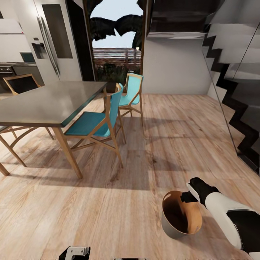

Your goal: Put the three can of soda from the living room inside the tash can in the kitchen.

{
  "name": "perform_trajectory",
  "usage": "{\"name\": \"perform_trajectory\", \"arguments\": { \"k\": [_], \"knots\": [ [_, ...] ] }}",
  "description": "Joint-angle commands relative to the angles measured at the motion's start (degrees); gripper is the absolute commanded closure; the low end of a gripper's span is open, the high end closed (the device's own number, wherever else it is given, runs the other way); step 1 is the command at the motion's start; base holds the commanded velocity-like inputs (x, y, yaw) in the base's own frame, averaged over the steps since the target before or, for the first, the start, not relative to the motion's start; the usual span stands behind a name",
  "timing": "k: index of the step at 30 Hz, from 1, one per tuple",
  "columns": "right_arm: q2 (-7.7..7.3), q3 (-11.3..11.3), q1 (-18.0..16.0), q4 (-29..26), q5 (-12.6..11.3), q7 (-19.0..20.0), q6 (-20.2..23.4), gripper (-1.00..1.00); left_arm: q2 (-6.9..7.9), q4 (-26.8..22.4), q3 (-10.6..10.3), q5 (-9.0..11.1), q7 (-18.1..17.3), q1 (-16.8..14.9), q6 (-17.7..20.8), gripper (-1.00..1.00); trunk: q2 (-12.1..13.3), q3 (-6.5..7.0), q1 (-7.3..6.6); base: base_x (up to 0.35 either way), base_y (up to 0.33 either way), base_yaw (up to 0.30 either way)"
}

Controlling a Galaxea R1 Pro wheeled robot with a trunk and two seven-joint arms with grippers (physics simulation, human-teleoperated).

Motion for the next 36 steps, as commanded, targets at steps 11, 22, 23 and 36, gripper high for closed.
{"name": "perform_trajectory", "arguments": {
  "k": [11,22,23,36],
  "knots": [
    [0.0,0.0,0.26,-0.04,0.05,0.03,-0.07,-1.0,0.0,-0.02,0.0,0.0,0.0,0.02,0.0,-1.0,-0.11,-1.78,0.2,0.0,0.0,0.0],
    [-0.77,0.01,0.7,0.1,0.04,0.08,-2.52,-1.0,0.08,-0.08,0.07,0.04,0.0,0.05,-0.08,-1.0,-0.11,-1.78,0.2,0.0,0.0,0.0],
    [-0.84,0.02,0.72,0.14,0.04,0.15,-2.79,-1.0,0.08,-0.08,0.07,0.05,0.0,0.05,-0.08,-1.0,-0.11,-1.78,0.2,0.0,0.0,0.0],
    [-1.21,0.07,1.05,0.17,0.15,1.55,-3.88,-1.0,0.01,-0.09,0.09,0.04,0.06,0.06,-0.06,-1.0,-0.11,-1.78,0.2,0.0,-0.085,0.0]
  ]
}}
